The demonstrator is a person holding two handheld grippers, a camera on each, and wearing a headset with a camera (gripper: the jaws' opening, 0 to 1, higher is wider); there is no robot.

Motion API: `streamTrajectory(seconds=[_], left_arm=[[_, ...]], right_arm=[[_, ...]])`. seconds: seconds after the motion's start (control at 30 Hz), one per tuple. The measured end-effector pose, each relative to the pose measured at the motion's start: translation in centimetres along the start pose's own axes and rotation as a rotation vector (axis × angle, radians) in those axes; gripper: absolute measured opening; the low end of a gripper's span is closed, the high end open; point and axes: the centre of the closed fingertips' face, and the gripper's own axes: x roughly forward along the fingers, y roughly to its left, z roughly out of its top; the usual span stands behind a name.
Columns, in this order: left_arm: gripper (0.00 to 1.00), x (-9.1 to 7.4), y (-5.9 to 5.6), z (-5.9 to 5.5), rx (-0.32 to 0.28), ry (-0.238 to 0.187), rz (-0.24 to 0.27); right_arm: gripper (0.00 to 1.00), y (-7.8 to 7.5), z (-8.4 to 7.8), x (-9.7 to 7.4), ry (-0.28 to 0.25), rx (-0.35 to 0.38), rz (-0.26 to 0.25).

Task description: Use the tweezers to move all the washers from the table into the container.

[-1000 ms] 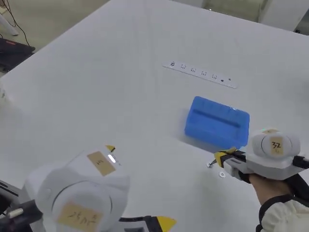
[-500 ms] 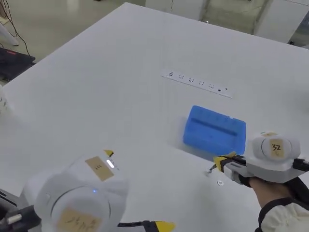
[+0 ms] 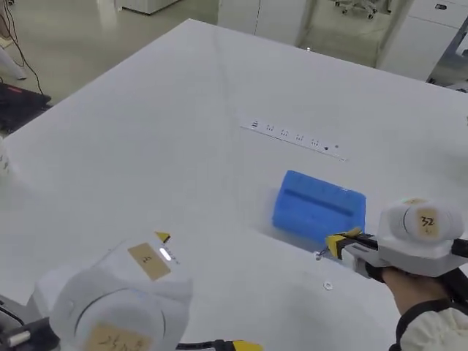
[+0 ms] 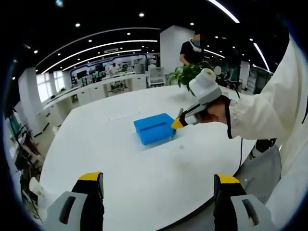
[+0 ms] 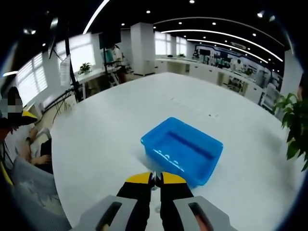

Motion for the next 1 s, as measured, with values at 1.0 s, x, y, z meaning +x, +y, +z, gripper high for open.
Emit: streamTrajectory(seconds=[1.0], left_arm=[[0.97,0.3,0.0,0.1,0.017,0.008,-0.003]], right_arm=[[0.02,-3.0,4.4,0.1,-0.102,0.017,-0.069]])
